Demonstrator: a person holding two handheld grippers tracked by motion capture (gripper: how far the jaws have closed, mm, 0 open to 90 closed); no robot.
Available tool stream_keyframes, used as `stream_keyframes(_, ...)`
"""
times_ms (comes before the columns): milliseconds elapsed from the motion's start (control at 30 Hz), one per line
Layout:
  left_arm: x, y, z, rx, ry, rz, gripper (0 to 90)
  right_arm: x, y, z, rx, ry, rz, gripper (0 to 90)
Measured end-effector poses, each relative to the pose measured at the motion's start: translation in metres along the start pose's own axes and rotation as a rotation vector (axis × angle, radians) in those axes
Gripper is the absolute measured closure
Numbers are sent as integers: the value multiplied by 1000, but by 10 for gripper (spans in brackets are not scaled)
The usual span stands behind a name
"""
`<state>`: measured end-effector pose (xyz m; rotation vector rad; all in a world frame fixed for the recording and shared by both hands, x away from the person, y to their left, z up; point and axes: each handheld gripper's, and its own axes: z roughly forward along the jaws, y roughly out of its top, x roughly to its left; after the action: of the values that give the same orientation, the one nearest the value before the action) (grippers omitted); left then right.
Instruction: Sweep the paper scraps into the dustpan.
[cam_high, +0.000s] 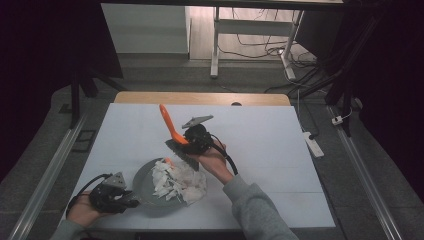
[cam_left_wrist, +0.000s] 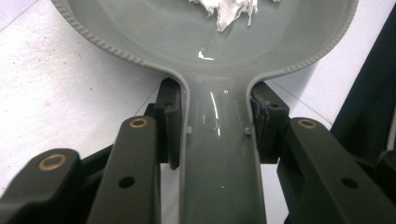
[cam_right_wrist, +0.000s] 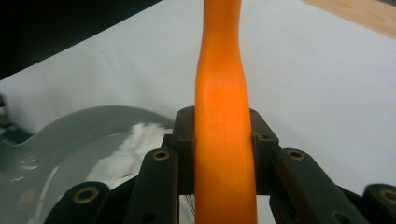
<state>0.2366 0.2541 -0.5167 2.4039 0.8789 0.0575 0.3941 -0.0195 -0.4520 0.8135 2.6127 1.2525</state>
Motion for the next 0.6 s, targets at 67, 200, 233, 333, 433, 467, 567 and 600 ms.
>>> stream_keyframes(67,0,0,0,0,-1,1,619,-8,0,1,-3,-19,13,702)
stream_keyframes(200,1,0,0,-1,-3,1,618,-17,-1,10,20,-51,29,702)
stream_keyframes(233,0,0,0,-1,-3,1,619,-19,-2,12,25,-62,26,702)
stream_keyframes(333,1,-1,1,-1,-5,1,618,-25,-6,16,54,-97,37,702)
stream_keyframes(433,0,0,1,1,-8,5,619,-31,-9,16,93,-135,63,702)
stream_keyframes(467,0,0,2,0,-8,4,619,-32,-10,16,110,-147,72,702)
stream_keyframes(567,-1,1,2,5,-8,15,619,-32,-16,20,149,-142,78,702)
stream_keyframes(600,-2,2,3,7,-9,17,619,-29,-18,22,159,-135,84,703)
